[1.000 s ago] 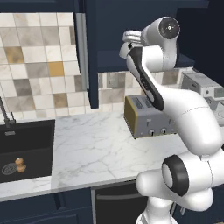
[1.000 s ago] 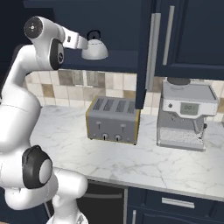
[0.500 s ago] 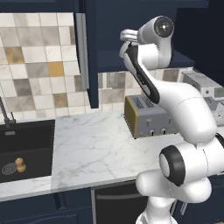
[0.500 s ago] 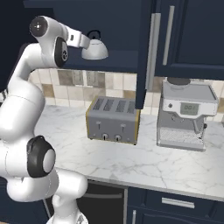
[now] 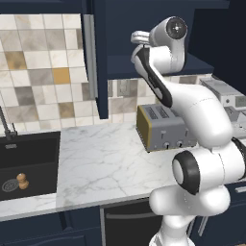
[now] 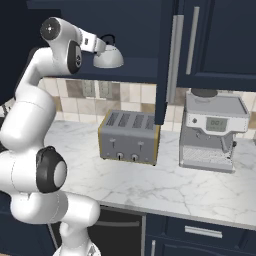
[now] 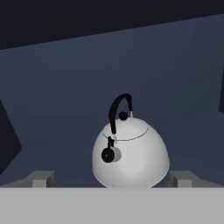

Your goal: Open the cabinet, pick the kettle from the cabinet, and place it in the sink.

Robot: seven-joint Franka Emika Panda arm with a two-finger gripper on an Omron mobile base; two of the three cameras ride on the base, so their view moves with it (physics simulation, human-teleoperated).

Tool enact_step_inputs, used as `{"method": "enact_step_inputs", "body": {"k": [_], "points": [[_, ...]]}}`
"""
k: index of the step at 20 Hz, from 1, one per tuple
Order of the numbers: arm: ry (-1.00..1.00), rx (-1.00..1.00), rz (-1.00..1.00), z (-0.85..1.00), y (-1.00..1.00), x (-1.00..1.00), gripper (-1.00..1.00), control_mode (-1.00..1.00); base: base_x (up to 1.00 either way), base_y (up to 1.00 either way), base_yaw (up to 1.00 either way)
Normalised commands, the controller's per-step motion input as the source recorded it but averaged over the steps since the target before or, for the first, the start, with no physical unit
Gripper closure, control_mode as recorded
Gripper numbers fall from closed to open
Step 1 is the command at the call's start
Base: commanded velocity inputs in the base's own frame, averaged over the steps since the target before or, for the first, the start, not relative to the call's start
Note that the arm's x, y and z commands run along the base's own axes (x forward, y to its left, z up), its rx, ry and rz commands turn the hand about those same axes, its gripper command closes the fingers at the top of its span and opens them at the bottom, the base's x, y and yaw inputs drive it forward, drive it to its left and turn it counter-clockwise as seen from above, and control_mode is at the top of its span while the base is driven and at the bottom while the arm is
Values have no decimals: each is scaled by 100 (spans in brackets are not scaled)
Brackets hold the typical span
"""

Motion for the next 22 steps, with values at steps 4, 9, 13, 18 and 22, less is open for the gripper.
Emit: {"method": "enact_step_inputs", "body": {"k": [4,9,13,18,22], "points": [[0,0,0,-4,-3,19,-100,-100,0,0,0],[0,0,0,-7,-5,21,-100,-100,0,0,0],[0,0,0,-5,-6,24,-100,-100,0,0,0],[0,0,0,-1,-5,23,-100,-100,0,0,0],[0,-1,0,2,0,19,-100,-100,0,0,0]]}}
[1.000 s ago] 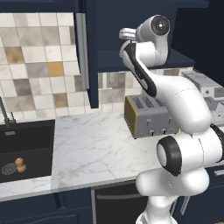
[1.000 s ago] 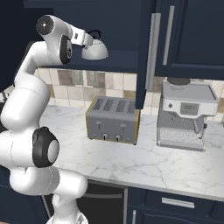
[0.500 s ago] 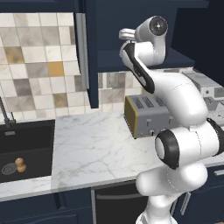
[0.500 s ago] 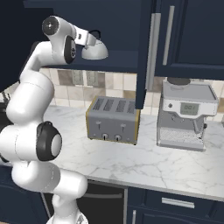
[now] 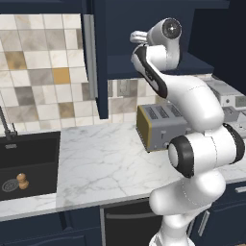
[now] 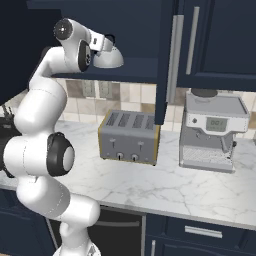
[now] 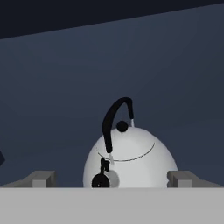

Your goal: Open the cabinet, pick the kettle from the cabinet, and place it in the sink.

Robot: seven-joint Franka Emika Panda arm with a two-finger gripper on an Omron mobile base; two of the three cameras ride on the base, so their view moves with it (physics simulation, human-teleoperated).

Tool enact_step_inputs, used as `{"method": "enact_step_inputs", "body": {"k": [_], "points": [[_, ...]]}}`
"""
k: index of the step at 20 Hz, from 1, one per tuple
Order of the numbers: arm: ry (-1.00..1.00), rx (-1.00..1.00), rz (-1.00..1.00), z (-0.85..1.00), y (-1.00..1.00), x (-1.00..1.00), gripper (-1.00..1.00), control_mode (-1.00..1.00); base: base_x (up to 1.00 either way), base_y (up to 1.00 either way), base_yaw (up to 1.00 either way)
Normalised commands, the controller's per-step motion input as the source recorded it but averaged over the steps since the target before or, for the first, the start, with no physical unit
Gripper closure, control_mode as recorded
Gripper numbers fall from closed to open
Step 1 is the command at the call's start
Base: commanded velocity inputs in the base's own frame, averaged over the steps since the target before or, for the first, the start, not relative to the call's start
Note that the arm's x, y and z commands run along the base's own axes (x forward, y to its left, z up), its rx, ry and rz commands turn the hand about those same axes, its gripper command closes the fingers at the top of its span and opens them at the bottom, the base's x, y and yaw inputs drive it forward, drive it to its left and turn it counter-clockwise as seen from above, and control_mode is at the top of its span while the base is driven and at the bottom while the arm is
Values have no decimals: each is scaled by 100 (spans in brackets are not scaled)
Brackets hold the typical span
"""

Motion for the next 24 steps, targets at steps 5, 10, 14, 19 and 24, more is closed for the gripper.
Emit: {"method": "enact_step_inputs", "body": {"k": [5,10,14,19,24], "points": [[0,-5,0,4,0,14,-100,-100,0,0,0],[1,-4,0,0,0,13,-100,-100,0,0,0],[0,-2,0,0,0,17,-100,-100,0,0,0],[0,0,0,0,0,17,-100,-100,0,0,0],[0,0,0,-1,0,17,-100,-100,0,0,0]]}}
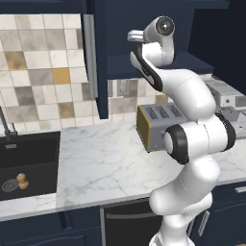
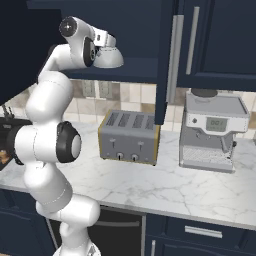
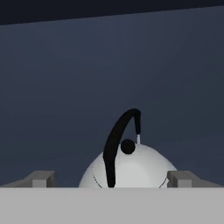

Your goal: Open the cabinet, pick the kettle from the cabinet, and place it in the sink.

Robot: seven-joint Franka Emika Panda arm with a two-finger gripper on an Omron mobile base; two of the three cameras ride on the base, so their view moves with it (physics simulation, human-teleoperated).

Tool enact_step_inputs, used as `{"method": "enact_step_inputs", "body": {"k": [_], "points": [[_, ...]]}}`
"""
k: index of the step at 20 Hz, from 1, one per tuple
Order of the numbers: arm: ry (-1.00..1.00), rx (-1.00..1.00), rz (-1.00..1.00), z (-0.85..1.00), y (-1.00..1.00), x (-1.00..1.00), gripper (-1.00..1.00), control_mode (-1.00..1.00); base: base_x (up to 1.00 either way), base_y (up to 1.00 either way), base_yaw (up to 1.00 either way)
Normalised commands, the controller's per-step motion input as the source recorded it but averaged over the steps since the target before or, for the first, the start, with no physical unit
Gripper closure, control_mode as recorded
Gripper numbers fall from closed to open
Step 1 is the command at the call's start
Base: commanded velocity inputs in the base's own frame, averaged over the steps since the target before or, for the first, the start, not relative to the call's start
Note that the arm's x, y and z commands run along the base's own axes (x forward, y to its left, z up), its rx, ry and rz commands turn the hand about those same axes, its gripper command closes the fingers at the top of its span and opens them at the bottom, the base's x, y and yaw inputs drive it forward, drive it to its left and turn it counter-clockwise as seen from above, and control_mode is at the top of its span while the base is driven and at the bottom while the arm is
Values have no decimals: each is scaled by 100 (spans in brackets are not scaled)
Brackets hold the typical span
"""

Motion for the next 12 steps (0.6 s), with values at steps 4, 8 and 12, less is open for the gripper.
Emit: {"method": "enact_step_inputs", "body": {"k": [4,8,12], "points": [[3,0,0,-6,0,13,-100,-100,0,0,0],[4,0,0,-7,0,9,-100,-100,0,0,0],[3,0,0,-11,0,6,-100,-100,0,0,0]]}}
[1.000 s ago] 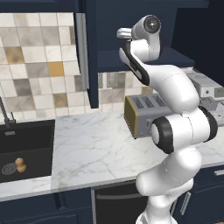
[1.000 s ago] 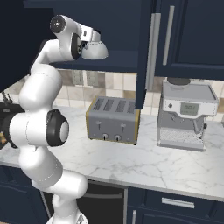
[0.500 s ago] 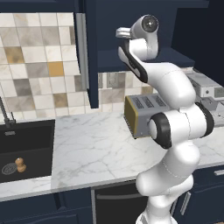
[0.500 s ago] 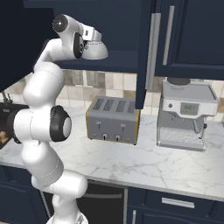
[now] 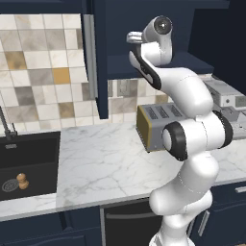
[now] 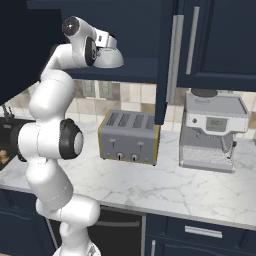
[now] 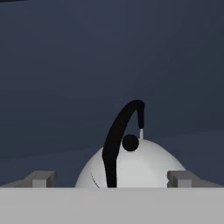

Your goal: Open the cabinet, pick the kettle from the cabinet, and place it in the sink.

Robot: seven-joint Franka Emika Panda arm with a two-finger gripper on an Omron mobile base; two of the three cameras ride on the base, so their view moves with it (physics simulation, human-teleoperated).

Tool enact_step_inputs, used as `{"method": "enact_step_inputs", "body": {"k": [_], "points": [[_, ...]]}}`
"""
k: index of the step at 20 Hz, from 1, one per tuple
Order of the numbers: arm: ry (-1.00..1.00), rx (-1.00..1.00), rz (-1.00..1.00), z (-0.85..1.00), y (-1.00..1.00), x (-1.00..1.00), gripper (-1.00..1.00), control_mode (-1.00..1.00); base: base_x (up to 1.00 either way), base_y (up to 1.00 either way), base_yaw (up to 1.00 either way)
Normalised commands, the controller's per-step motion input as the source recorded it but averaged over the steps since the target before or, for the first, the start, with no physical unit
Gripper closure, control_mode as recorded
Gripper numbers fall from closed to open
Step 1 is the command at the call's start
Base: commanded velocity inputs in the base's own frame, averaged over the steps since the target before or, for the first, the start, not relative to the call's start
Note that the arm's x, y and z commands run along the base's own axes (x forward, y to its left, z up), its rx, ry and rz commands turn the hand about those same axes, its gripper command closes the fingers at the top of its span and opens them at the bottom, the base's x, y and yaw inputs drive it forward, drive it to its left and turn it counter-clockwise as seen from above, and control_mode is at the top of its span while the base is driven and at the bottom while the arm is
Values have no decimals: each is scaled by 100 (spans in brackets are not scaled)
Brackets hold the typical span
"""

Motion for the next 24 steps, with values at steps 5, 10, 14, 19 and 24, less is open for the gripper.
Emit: {"method": "enact_step_inputs", "body": {"k": [5,10,14,19,24], "points": [[0,0,0,-4,0,9,-100,-100,0,0,0],[0,0,0,-5,0,8,-100,-100,0,0,0],[0,0,0,-5,0,10,-100,-100,0,0,0],[0,0,0,-2,0,14,-100,-100,0,0,0],[0,0,0,0,0,15,-100,-100,0,0,0]]}}
